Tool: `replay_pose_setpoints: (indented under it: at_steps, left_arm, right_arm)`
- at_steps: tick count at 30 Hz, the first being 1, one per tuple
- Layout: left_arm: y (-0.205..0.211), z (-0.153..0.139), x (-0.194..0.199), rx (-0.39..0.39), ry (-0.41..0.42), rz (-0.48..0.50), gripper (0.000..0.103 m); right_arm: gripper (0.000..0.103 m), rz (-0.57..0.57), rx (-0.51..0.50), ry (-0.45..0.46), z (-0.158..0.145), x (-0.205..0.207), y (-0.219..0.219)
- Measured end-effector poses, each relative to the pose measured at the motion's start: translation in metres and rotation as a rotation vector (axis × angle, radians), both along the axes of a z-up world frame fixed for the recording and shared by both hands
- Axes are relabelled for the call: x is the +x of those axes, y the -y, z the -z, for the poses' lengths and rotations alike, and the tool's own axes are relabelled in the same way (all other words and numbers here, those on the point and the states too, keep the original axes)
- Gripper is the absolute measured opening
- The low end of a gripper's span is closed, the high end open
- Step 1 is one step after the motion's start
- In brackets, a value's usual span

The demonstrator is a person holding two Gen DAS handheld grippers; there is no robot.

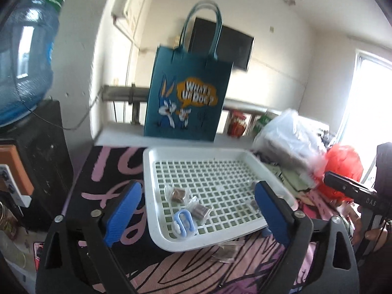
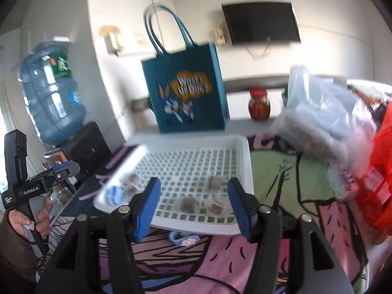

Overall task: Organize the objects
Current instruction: 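Lower the blue clip onto the tray with the left tool while the right tool lowers its snack bag, then grasp a snack bag with the left tool while the right tool grasps a blue clip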

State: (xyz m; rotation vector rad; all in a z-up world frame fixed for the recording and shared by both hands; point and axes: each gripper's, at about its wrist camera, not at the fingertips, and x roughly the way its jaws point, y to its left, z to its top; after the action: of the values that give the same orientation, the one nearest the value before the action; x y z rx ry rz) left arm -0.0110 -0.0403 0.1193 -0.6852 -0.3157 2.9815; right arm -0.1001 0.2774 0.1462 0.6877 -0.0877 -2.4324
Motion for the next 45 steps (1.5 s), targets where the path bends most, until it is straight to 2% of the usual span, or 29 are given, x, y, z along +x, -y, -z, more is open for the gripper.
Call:
replay_pose_setpoints:
  at_steps: [2,5,10,15,20,23,24,25,26,28,32,33,34,40,45]
  left_arm:
    - [-0.001,0.002,0.007,0.008,0.007,0.008,0.097]
    - [-0.012,0.020,0.009,0.012,0.093,0.061,0.097]
    - [-0.034,0.061,0.004,-0.022,0.221,0.112,0.097]
    - [-0.050,0.090,-0.019,-0.036,0.334,0.133,0.097]
    - [-0.056,0.100,-0.037,-0.052,0.361,0.119,0.096]
    - [-0.059,0.109,-0.045,-0.045,0.399,0.134,0.079]
    - [-0.060,0.111,-0.047,-0.046,0.412,0.136,0.070]
    - [-0.060,0.110,-0.046,-0.052,0.406,0.127,0.061]
    - [-0.061,0.110,-0.046,-0.045,0.404,0.141,0.053]
    - [-0.063,0.110,-0.045,-0.054,0.407,0.140,0.030]
    - [-0.063,0.109,-0.037,-0.054,0.403,0.156,0.030]
    - [-0.063,0.108,-0.031,-0.064,0.394,0.157,0.028]
    - [-0.064,0.106,-0.027,-0.070,0.386,0.158,0.022]
    - [-0.066,0.095,-0.008,-0.106,0.337,0.130,0.022]
    - [-0.066,0.089,0.001,-0.131,0.296,0.120,0.022]
  right_arm:
    - [0.063,-0.010,-0.006,-0.021,-0.006,0.011,-0.001]
    - [0.065,-0.038,0.014,-0.003,0.000,0.020,0.002]
    - [0.065,-0.095,0.146,0.106,0.043,0.018,0.025]
    - [0.065,-0.116,0.242,0.219,0.082,-0.004,0.047]
    - [0.066,-0.097,0.307,0.266,0.101,-0.025,0.063]
    - [0.064,-0.105,0.291,0.246,0.097,-0.026,0.065]
    - [0.056,-0.108,0.295,0.255,0.099,-0.027,0.066]
    - [0.053,-0.102,0.307,0.257,0.100,-0.026,0.067]
    - [0.044,-0.110,0.306,0.252,0.099,-0.025,0.067]
    - [0.043,-0.121,0.309,0.248,0.099,-0.022,0.067]
    - [0.043,-0.140,0.308,0.238,0.098,-0.014,0.070]
    - [0.043,-0.141,0.302,0.230,0.097,-0.009,0.069]
    - [0.043,-0.136,0.294,0.215,0.094,-0.004,0.068]
    - [0.043,-0.129,0.223,0.143,0.079,0.027,0.060]
    - [0.043,-0.133,0.202,0.082,0.066,0.041,0.063]
